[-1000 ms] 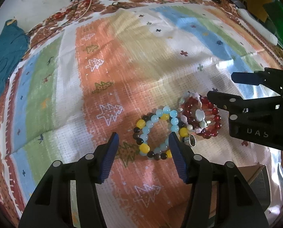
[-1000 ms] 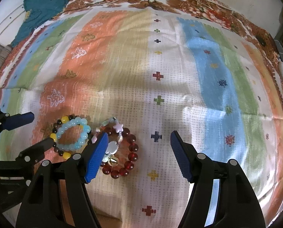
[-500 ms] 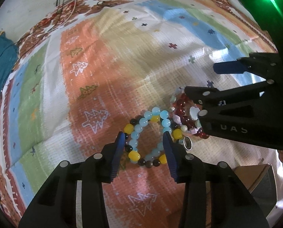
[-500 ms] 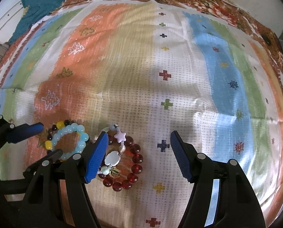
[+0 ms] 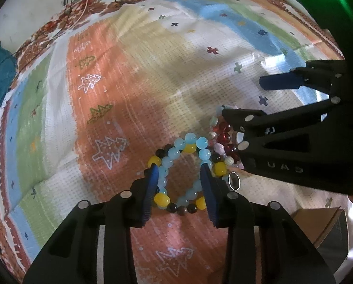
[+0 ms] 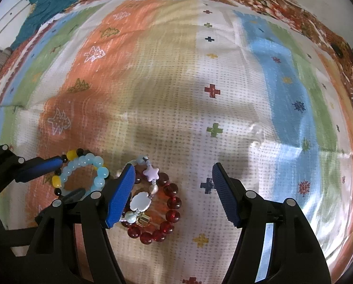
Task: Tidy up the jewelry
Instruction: 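Close the left tool on the light-blue bead bracelet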
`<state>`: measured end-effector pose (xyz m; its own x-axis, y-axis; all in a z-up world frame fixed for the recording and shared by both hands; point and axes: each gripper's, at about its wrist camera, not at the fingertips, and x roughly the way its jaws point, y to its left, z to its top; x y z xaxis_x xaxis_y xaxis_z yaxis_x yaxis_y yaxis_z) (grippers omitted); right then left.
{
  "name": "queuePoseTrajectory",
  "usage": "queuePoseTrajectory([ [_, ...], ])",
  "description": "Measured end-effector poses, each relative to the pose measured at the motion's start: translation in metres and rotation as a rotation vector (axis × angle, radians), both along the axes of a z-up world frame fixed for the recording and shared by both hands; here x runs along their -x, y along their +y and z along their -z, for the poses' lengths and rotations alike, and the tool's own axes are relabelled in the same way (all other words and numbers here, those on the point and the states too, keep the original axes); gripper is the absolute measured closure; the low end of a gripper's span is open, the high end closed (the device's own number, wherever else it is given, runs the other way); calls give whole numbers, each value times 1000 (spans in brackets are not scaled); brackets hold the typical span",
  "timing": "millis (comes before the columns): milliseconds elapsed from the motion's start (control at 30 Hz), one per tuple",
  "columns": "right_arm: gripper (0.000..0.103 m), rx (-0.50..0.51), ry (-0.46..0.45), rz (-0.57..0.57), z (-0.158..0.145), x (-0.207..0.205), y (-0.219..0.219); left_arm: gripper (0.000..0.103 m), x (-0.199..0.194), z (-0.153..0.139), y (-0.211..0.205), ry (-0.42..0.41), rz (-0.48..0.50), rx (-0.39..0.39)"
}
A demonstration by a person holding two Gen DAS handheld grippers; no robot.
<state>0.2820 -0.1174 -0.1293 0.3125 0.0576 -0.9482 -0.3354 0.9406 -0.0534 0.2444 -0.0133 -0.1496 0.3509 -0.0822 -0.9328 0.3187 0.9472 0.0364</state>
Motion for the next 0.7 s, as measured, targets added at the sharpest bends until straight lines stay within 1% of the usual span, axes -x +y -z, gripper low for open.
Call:
queuePoseTrajectory([
  [167,40,-2,6,0,4,-1,0,70,-2,3,-2,-2,6,-11],
  [233,42,-9,7,-1,4,-2,0,70,-4,5,0,1,1,-10],
  [433,52,-34,17,-16,5,-2,2,71,-8,13,7,4,-15,-14],
  [500,62,-41,21,-19,5,-3,2,72,-9,13,9,0,-22,-13],
  [533,65,-38,21,-21,6,-3,3,73,-9,13,9,-1,-26,-15],
  [633,68,-42,22,-30,7,-3,5,74,-9,15,9,-4,-25,-26],
  [700,72,-47,25,-39,7,-2,5,74,-9,16,8,-3,-23,-29],
])
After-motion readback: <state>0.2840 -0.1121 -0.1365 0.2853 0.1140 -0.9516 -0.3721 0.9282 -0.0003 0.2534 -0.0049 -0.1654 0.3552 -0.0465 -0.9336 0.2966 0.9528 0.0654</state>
